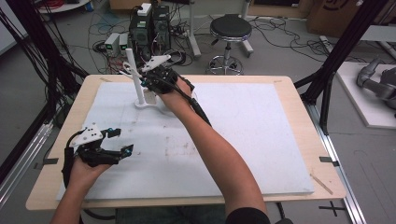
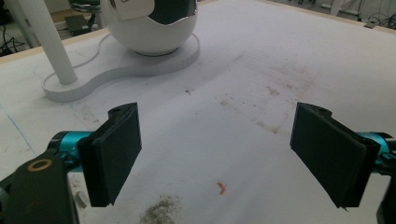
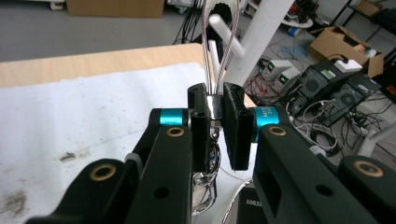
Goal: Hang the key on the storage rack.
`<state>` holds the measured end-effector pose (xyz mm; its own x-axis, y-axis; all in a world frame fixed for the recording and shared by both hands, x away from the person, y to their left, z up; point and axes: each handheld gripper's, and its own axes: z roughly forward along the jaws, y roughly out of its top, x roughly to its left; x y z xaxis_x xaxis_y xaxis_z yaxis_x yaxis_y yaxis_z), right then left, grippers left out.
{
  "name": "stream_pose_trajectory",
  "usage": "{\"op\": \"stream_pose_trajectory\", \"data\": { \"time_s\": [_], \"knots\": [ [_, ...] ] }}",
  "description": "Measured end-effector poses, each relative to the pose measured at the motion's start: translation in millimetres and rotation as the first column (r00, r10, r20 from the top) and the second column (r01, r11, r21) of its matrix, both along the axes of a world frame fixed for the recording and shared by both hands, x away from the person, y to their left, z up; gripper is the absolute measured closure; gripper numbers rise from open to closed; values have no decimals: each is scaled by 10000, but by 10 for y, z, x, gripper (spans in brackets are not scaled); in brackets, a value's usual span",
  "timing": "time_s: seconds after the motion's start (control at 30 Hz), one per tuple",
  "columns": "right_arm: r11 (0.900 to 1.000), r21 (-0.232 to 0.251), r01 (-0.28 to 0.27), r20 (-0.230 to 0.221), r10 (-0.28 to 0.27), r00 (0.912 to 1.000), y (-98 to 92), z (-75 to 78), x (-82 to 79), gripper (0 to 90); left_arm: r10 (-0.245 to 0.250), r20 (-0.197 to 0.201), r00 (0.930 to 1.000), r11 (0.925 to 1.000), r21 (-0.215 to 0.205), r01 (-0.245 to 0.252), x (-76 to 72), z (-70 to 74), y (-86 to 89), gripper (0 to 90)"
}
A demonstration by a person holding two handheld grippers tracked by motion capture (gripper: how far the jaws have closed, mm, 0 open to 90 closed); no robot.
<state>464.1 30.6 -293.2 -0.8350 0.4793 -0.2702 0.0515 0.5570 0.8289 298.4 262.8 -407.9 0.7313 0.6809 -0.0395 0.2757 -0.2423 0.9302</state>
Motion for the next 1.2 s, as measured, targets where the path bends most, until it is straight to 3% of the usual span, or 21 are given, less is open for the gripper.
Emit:
{"op": "stream_pose_trajectory", "data": {
  "time_s": [0.23,0.73,0.83,1.2],
  "knots": [
    [9996,-248,141,-121,-144,9998,27,-80,56,827,58,-35,10000,10000,9,-58,4,-8,6,164],
    [9966,-727,378,205,-364,9991,85,-153,78,826,24,-65,10000,10000,60,-23,4,-18,-4,164],
    [9968,-625,488,219,-475,9986,84,-147,71,740,18,-49,10000,10000,63,-18,3,-16,-2,165],
    [9970,-55,772,236,-771,9967,-91,-46,-10,587,-34,-28,10000,10000,55,34,0,-11,-7,164]
  ]
}}
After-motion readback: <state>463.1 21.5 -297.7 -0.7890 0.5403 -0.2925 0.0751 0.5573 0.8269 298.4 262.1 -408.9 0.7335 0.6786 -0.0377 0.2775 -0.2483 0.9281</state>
